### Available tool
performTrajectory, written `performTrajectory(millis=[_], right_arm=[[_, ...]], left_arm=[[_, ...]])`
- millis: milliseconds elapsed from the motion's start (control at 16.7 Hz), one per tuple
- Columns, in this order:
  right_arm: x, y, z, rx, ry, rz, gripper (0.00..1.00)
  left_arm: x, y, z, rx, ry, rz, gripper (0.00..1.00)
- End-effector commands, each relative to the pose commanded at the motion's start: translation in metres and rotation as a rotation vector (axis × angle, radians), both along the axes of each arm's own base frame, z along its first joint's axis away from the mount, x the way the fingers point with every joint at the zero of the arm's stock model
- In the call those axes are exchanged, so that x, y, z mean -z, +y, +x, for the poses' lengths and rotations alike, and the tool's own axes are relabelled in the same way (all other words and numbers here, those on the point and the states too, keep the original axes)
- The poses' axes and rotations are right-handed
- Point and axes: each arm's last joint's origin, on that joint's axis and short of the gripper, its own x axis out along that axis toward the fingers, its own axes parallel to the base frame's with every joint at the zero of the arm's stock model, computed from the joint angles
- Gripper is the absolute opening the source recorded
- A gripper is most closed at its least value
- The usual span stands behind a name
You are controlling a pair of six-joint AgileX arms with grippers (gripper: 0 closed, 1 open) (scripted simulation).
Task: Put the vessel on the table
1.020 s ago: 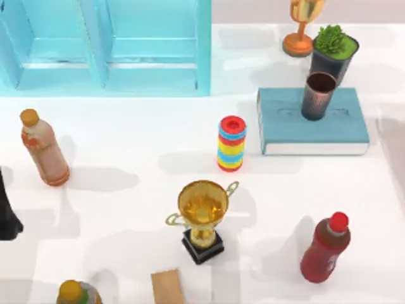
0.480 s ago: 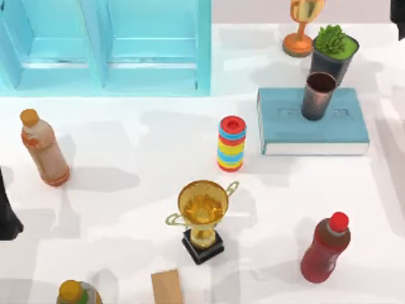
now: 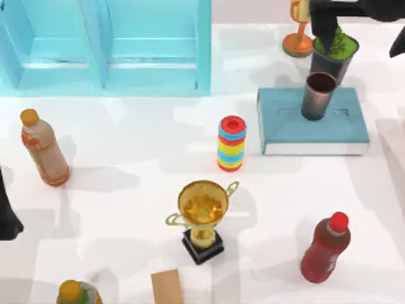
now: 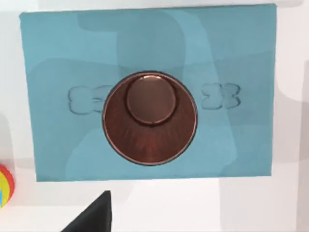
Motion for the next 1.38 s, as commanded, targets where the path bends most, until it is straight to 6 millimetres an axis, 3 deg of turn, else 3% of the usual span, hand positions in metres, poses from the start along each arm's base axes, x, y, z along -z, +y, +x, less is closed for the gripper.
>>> performTrajectory(millis=[540, 1020, 1320, 1380], right_arm=[[0.008, 0.006, 0.004, -0.011, 0.008, 0.000, 1.00], [0.094, 0.009, 0.021, -0.013, 0.005, 0.001, 1.00], [0.102, 0.009, 0.022, -0.013, 0.008, 0.000, 1.00], [0.102, 0.009, 0.022, -0.013, 0.008, 0.000, 0.92]], left_arm=[[0.000, 0.000, 0.000, 0.000, 0.000, 0.000, 1.00], [0.000, 0.000, 0.000, 0.000, 0.000, 0.000, 1.00], [0.000, 0.000, 0.000, 0.000, 0.000, 0.000, 1.00], [0.000, 0.000, 0.000, 0.000, 0.000, 0.000, 1.00]])
